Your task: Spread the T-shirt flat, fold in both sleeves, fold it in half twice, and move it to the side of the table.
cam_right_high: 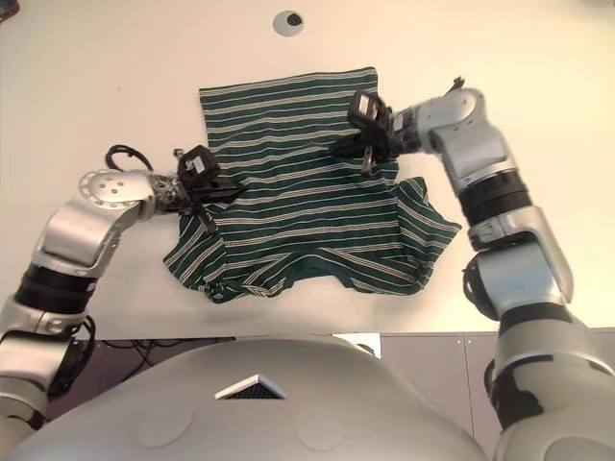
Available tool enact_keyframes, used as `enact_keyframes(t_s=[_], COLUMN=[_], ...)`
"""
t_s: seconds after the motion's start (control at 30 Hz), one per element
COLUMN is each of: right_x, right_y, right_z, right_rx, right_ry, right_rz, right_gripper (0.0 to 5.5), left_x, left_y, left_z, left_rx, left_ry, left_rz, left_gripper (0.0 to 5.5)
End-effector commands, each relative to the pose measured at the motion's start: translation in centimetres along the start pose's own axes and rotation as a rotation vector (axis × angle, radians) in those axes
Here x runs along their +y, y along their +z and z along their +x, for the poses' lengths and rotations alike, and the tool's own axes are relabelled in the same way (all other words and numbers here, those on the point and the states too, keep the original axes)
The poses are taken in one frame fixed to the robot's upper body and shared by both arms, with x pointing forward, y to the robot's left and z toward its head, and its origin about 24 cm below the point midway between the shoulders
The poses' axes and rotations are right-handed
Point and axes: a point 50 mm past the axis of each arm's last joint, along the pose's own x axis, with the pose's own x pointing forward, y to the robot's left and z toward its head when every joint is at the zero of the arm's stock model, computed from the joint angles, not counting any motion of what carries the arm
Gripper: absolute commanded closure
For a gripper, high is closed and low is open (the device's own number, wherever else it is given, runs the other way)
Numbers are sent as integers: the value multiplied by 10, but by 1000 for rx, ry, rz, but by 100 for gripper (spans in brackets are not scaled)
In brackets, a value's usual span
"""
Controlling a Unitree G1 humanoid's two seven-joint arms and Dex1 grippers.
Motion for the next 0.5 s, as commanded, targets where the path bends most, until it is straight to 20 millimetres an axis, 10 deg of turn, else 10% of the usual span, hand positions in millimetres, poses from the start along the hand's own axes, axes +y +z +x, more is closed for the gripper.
enact_keyframes(t_s=[0.03,0.23,0.37,0.5], right_x=[-10,-34,-43,-13], right_y=[-19,-1,37,59], right_z=[25,45,44,49], right_rx=[142,172,-47,-396], right_ry=[-188,-582,-686,-343], right_rz=[-23,22,-53,-106], right_gripper=[550,550,550,550], left_x=[41,124,142,121], left_y=[-15,39,52,23], left_z=[14,-5,-34,-57], left_rx=[118,41,-105,-210], left_ry=[97,461,585,508], left_rz=[39,85,65,39], left_gripper=[547,547,547,547])
